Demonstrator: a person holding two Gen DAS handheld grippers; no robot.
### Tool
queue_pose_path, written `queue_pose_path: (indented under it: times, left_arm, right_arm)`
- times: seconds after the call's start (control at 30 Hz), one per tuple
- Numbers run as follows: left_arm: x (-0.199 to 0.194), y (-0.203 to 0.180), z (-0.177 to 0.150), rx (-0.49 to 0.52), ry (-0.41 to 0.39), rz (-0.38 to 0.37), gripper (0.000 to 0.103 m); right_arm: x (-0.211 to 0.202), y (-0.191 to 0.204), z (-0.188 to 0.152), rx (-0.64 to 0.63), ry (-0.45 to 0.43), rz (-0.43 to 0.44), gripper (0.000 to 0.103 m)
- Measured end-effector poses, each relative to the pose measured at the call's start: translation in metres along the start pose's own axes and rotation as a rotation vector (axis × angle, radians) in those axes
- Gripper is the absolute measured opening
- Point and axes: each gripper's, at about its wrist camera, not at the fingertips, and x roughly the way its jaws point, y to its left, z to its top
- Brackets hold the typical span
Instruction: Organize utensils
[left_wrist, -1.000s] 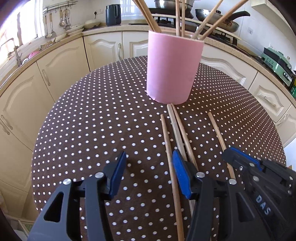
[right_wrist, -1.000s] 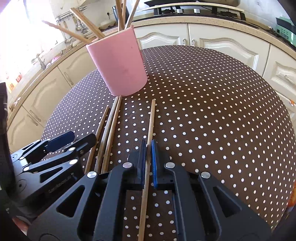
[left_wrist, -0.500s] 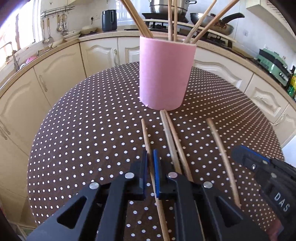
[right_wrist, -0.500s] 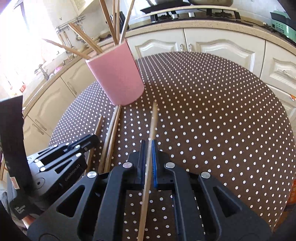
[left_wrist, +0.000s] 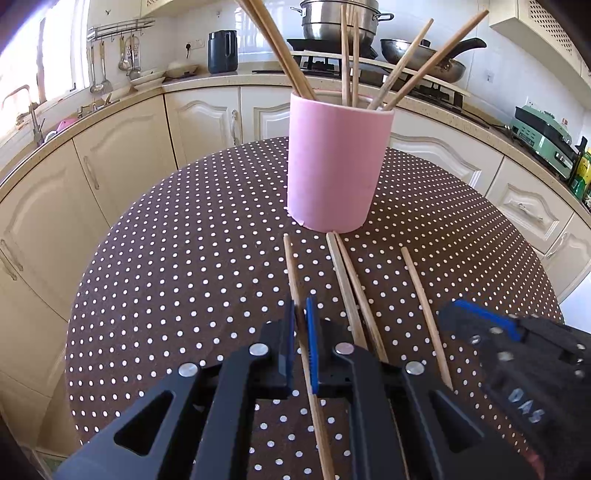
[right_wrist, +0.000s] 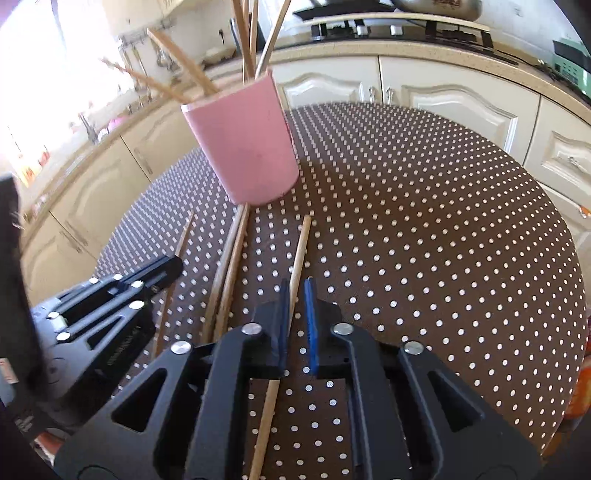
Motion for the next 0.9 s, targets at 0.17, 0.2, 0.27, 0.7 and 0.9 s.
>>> queue_pose_path:
  times: [0.17,0.2,0.27,0.7,0.9]
  left_arm:
    - [-0.001,0.005,-0.002,-0.005,0.003,-0.006,0.007]
    - [-0.002,0.007,-0.003,-0.008,0.003,-0.010,0.007]
    - [-0.002,0.007,-0.003,-0.008,0.001,-0.010,0.007]
    - [-0.006,0.019,-0.001,-0.028,-0.011,-0.022,0.007]
    - [-0.019,0.023,0.005,-0.041,-0.039,-0.019,0.007]
  right_arm:
    - [0.012,0.014,-0.002,-0.057,0.006,-0.063,0.014]
    - [0.014,0.016,-0.002,-0.071,0.004,-0.076,0.014]
    - [0.017,0.021,-0.001,-0.091,0.001,-0.096,0.014]
    - [0.014,0.007,0.006,-0.002,-0.050,-0.012,0.006]
    - [-0.014,0.006,0.011,0.009,-0.147,0.028,0.006]
